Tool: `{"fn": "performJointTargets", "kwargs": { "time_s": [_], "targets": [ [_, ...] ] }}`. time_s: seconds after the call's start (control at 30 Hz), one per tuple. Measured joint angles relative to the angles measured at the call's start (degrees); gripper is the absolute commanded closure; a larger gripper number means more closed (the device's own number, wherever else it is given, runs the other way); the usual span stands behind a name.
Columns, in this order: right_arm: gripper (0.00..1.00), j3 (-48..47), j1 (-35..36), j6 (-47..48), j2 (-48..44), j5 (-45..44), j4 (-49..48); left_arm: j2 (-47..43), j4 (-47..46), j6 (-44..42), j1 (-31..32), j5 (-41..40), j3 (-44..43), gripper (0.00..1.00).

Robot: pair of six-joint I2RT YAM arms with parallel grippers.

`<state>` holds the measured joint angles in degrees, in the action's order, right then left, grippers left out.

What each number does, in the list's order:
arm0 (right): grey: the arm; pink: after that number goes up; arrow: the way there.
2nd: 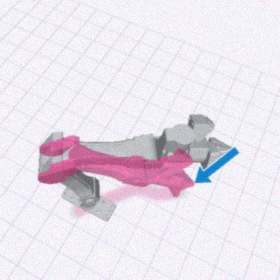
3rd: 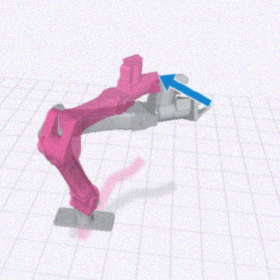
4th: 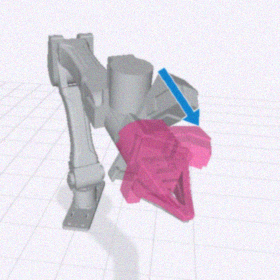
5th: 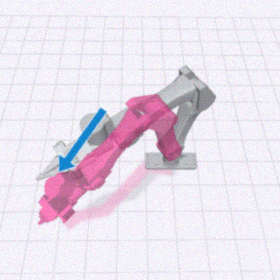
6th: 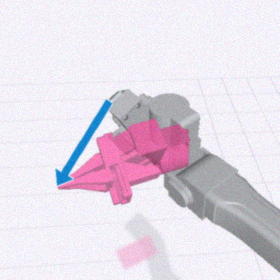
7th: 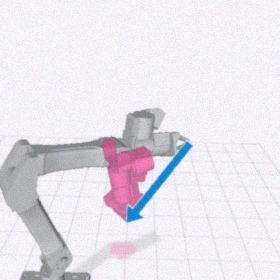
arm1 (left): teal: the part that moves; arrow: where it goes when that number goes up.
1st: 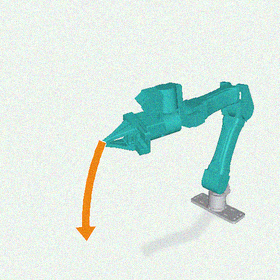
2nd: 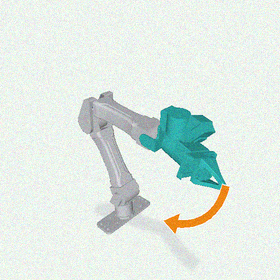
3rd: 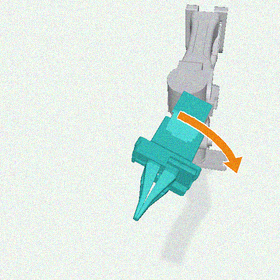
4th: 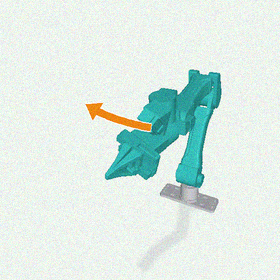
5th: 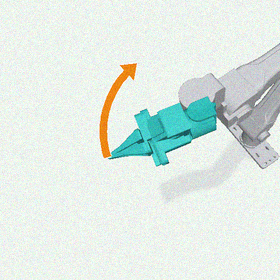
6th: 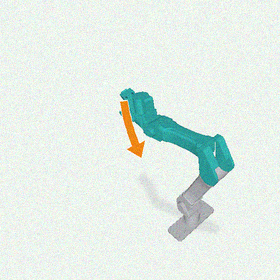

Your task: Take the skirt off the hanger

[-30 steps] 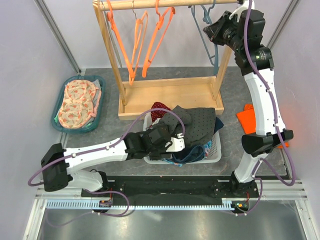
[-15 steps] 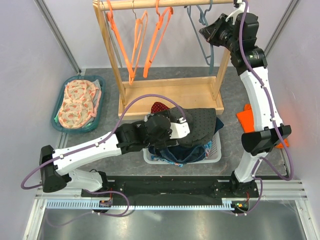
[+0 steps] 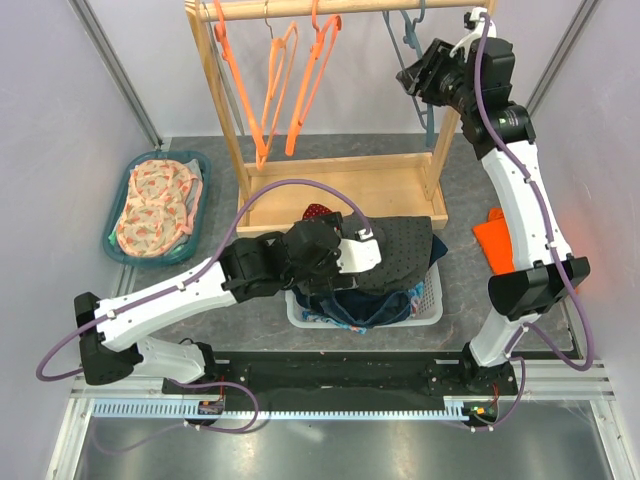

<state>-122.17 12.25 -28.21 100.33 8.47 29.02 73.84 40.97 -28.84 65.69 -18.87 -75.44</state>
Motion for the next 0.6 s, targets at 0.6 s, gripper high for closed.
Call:
{"fn": "performJointTargets", "kwargs": {
  "time_s": [0.6],
  "targets": [
    [0.02, 6.8, 0.0, 3.4, -10.3, -4.8, 5.8, 2.1, 6.6, -2.3, 0.1, 5.4, -29.0, 0.0]
  ]
}}
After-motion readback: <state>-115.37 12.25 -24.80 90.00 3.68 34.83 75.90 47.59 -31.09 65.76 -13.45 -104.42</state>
